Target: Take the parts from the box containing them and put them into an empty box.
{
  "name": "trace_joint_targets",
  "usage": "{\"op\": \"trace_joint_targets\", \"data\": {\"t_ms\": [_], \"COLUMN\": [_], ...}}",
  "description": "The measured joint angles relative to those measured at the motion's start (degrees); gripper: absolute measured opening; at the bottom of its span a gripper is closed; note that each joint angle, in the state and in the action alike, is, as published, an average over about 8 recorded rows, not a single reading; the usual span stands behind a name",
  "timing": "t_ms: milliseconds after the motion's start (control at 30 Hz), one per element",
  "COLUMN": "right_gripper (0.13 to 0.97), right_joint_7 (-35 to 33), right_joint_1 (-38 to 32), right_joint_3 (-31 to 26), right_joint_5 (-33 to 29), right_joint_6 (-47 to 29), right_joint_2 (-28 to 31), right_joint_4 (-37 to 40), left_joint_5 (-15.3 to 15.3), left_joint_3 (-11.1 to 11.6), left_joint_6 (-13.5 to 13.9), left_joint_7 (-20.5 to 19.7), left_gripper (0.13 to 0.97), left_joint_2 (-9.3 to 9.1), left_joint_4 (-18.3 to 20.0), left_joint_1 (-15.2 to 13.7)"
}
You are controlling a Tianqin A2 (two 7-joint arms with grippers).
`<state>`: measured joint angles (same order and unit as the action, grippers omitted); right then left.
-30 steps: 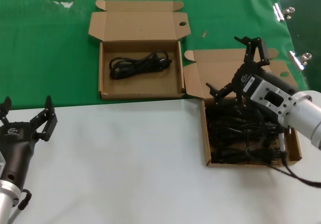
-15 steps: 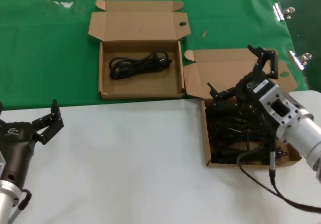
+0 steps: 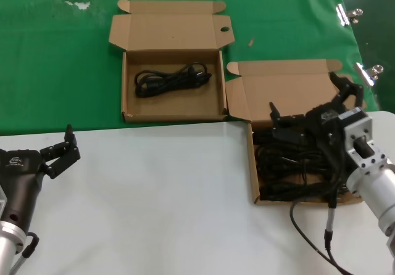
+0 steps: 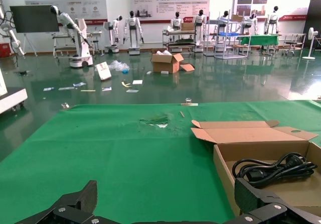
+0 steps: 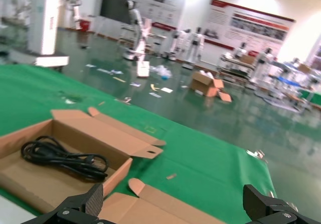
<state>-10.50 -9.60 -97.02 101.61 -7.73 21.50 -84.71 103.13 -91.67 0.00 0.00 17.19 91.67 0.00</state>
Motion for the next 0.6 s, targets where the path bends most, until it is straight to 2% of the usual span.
{"op": "trace_joint_targets", "data": {"t_ms": [200,600], "right_gripper": [0.966,0.966], "right_joint_7": [3.8,8.9], "right_joint_1": [3.5,8.1], "right_joint_3": [1.9,4.5], "right_joint_5": [0.5,1.3], "right_joint_6": [2.8,6.5], "right_joint_2": [-1.6,-3.6], "right_joint_4": [-2.5,-5.9], "left_joint_5": [0.0,0.0], "left_joint_3": [0.0,0.0], "left_joint_6": [0.0,0.0], "left_joint_7": [0.0,0.0], "left_gripper": [0.965,0.966], "left_joint_2": [0.00,0.00], "left_joint_4": [0.0,0.0], "left_joint_1": [0.0,0.0]}}
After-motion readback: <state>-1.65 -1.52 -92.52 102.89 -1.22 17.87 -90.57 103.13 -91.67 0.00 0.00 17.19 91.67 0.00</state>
